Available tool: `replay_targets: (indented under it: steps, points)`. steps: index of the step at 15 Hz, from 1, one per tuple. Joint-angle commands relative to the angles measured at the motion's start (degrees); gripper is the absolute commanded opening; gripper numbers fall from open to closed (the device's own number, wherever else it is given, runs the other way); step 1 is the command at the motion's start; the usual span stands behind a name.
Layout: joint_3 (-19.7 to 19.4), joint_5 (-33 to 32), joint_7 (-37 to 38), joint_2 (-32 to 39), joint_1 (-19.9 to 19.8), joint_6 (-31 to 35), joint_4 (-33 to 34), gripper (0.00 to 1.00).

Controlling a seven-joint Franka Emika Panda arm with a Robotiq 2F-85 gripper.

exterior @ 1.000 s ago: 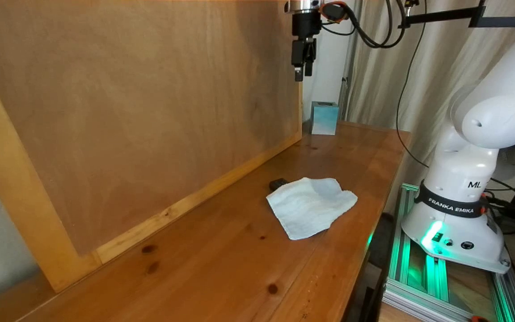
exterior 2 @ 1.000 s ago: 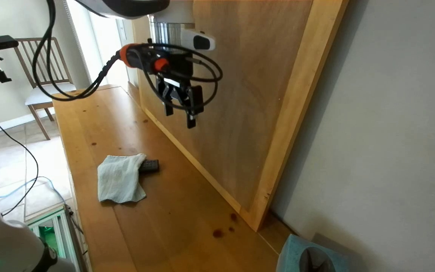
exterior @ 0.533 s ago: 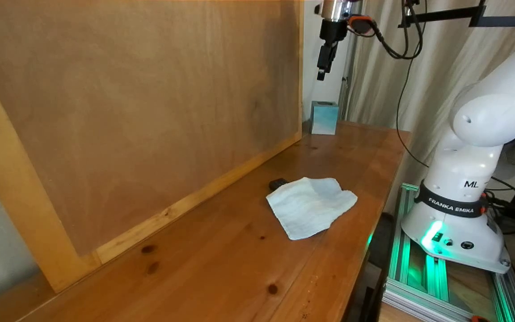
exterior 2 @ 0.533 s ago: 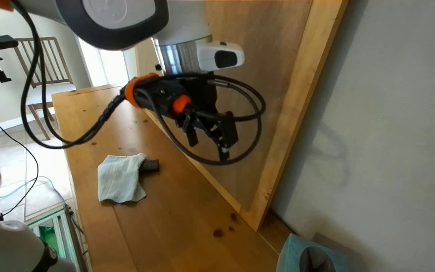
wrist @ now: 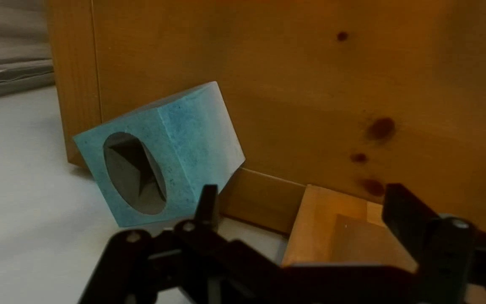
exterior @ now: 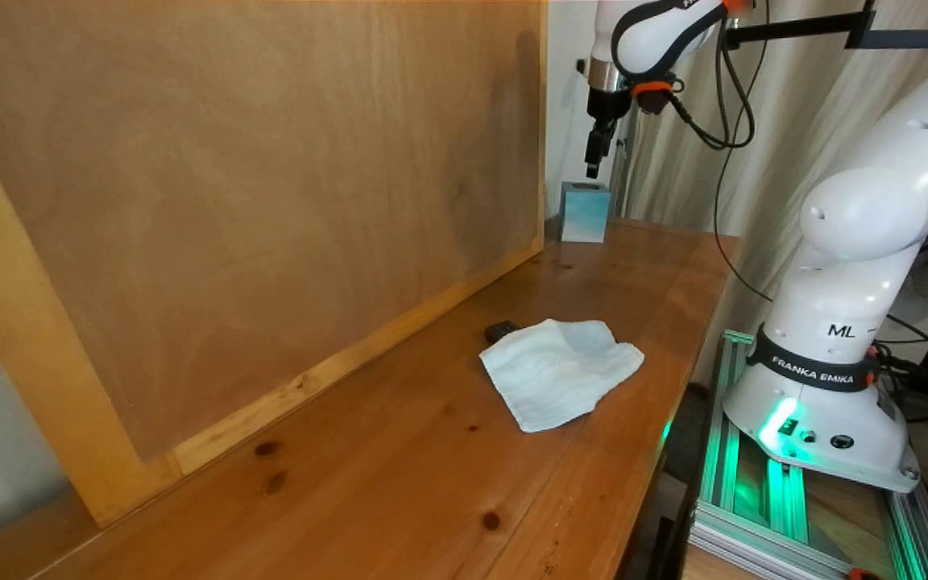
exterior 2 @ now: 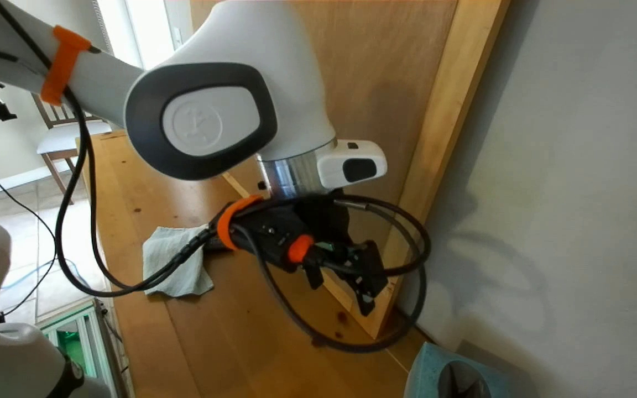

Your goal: Move the blue box and place it next to the white cloth

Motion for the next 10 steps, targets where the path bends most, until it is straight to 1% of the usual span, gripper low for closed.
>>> replay_targets:
  steps: [1, 7, 10]
  points:
    - [0.0, 0.1, -0.1, 0.1, 0.1, -0.2, 0.1, 1.00]
    - [0.4, 0.1, 0.0, -0.3, 0.4, -0.2, 0.1, 1.00]
    - [-2.0, -0.1, -3.8, 2.6, 0.8, 5.9, 0.1, 1.00]
